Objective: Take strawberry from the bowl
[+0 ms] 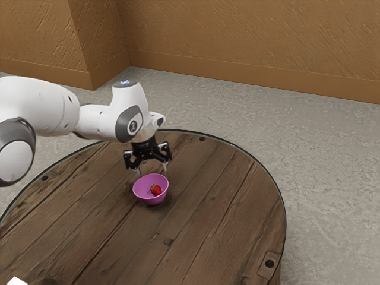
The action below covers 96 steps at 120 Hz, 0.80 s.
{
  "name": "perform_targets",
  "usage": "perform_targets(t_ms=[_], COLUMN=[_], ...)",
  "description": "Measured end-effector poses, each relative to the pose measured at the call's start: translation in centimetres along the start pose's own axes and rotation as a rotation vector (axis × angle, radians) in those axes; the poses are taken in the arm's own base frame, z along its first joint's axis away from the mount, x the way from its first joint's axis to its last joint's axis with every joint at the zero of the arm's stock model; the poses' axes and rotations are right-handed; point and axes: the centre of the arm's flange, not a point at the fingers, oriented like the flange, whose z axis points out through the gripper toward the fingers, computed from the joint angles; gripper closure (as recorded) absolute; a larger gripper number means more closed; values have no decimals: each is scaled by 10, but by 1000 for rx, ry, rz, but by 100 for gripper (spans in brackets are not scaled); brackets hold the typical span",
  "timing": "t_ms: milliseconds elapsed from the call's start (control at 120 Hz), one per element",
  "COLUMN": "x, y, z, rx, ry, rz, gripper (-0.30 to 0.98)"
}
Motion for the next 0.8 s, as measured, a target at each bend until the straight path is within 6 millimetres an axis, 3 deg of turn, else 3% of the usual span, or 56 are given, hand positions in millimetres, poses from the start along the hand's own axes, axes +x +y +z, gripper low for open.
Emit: perform_targets(t_ms=[92, 208, 433, 633, 800], x=[-13, -27, -30, -30, -34], y=[7, 1, -2, -1, -6], z=[-3, 5, 11, -3, 3], rx=[-4, 10, 24, 8, 19], ry=[0, -19, -17, -4, -17], rz=[-41, -102, -193, -255, -295], gripper=[9, 10, 18, 25, 29])
